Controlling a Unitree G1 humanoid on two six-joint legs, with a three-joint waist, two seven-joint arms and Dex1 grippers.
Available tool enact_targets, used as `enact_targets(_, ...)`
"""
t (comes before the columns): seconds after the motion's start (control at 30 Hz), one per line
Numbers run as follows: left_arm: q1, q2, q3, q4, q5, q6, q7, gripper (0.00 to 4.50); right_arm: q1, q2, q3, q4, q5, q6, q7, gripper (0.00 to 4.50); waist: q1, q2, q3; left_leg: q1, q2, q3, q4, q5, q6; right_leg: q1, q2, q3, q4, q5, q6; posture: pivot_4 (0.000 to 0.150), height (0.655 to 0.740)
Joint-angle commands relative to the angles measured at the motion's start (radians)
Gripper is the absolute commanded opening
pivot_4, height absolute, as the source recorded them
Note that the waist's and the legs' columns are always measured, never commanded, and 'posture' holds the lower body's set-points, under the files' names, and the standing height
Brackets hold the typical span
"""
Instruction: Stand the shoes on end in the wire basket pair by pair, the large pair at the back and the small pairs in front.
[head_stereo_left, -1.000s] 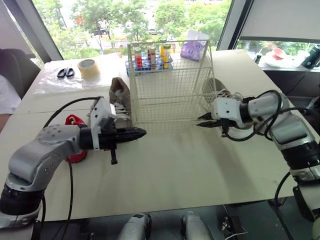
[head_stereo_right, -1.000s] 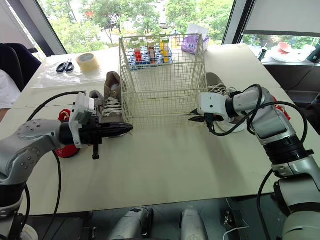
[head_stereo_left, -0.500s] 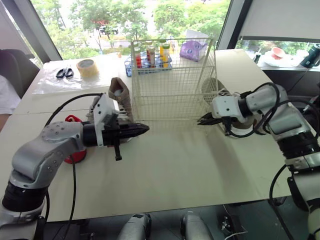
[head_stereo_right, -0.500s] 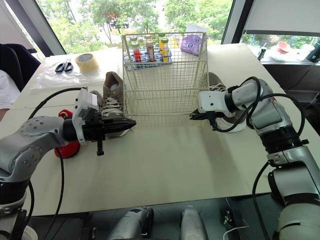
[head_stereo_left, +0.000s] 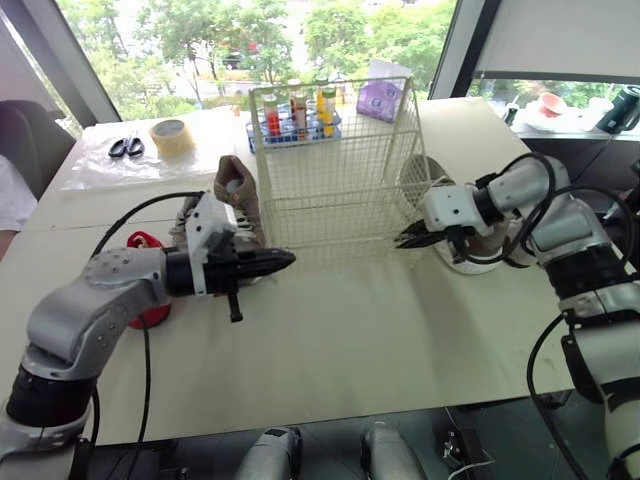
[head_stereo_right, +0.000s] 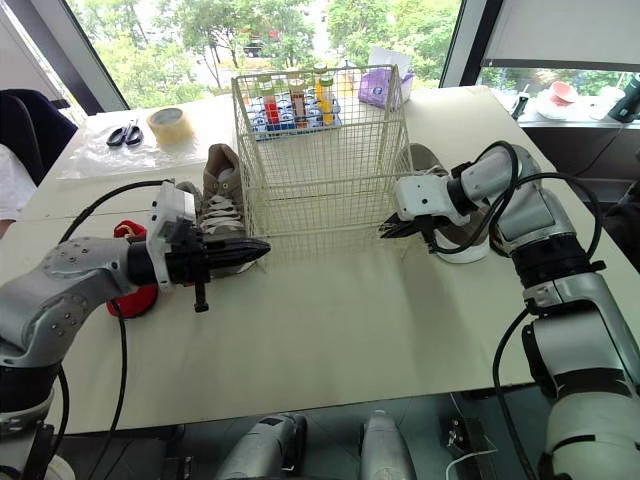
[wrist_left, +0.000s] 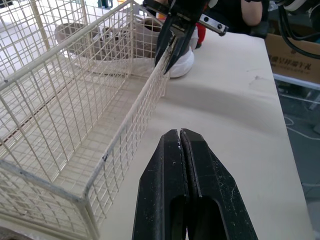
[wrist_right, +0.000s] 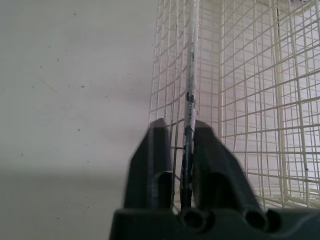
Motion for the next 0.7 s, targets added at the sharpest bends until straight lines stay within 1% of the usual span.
enact_targets(0.03,0.009,0.005,0.034,-0.023,-0.005,-0.017,-0.003,0.00,-0.001,-0.023,-0.054,-0.116,0.043,0.055,0.002,2.54,0.001,0.000,0.000,0.000,0.000,0.000,0.000,0.000,0.000,0.000,0.000,0.000,0.000,0.000,0.000,0.150,0.7400)
enact_targets(0.13,0.007,0.009,0.040,-0.017,-0.009,-0.015,-0.008,0.00,0.039,-0.070,-0.124,-0.280,0.089,0.160,-0.025,4.08,0.004,0.000,0.000,0.000,0.000,0.000,0.000,0.000,0.000,-0.001,0.000,0.001,0.001,0.000,0.000,0.150,0.7400)
enact_targets(0.17,0.005,0.010,0.041,-0.018,-0.010,-0.014,-0.009,0.00,0.051,-0.084,-0.156,-0.332,0.104,0.196,-0.050,4.45,0.005,0.000,0.000,0.000,0.000,0.000,0.000,0.000,0.000,-0.001,0.000,0.001,0.001,0.000,0.000,0.150,0.7400)
enact_targets(0.27,0.002,0.011,0.046,-0.025,-0.016,-0.009,-0.006,0.00,0.107,-0.123,-0.326,-0.520,0.185,0.418,-0.188,4.45,0.007,0.000,0.000,-0.001,0.000,0.000,0.000,0.000,0.000,-0.001,0.000,0.001,0.001,0.000,0.000,0.150,0.7400)
enact_targets(0.33,-0.002,0.007,0.053,-0.028,-0.028,-0.002,-0.001,0.00,0.179,-0.135,-0.439,-0.631,0.206,0.563,-0.301,4.45,0.009,0.000,0.000,0.000,0.000,0.001,0.000,0.000,0.000,-0.001,0.000,0.002,0.001,0.000,0.000,0.150,0.7400)
enact_targets(0.43,-0.013,0.004,0.056,-0.027,-0.045,0.011,0.005,0.00,0.329,-0.135,-0.584,-0.773,0.177,0.746,-0.472,4.45,0.016,-0.001,-0.001,0.000,0.000,0.001,0.000,0.000,0.000,-0.001,0.000,0.003,0.001,0.000,0.000,0.150,0.7400)
enact_targets(0.5,-0.035,-0.001,0.039,-0.020,-0.048,0.019,-0.001,0.00,0.439,-0.085,-0.707,-0.857,0.164,0.941,-0.607,4.45,0.022,-0.001,-0.001,0.000,0.000,0.003,0.001,0.000,0.000,-0.001,0.000,0.004,0.002,0.000,0.001,0.150,0.7400)
enact_targets(0.6,-0.067,-0.012,0.017,-0.002,-0.045,0.024,-0.015,0.00,0.514,-0.019,-0.784,-0.896,0.155,1.105,-0.755,4.45,0.026,-0.001,-0.001,0.000,0.000,0.004,0.002,0.000,0.001,-0.002,0.000,0.007,0.004,0.001,0.001,0.150,0.7400)
enact_targets(0.7,-0.106,-0.023,-0.005,0.025,-0.034,0.022,-0.032,0.00,0.548,0.053,-0.823,-0.869,0.166,1.169,-0.857,4.45,0.025,-0.001,-0.001,0.001,0.000,0.007,0.002,0.000,0.001,-0.002,0.000,0.008,0.006,0.002,0.001,0.150,0.7400)
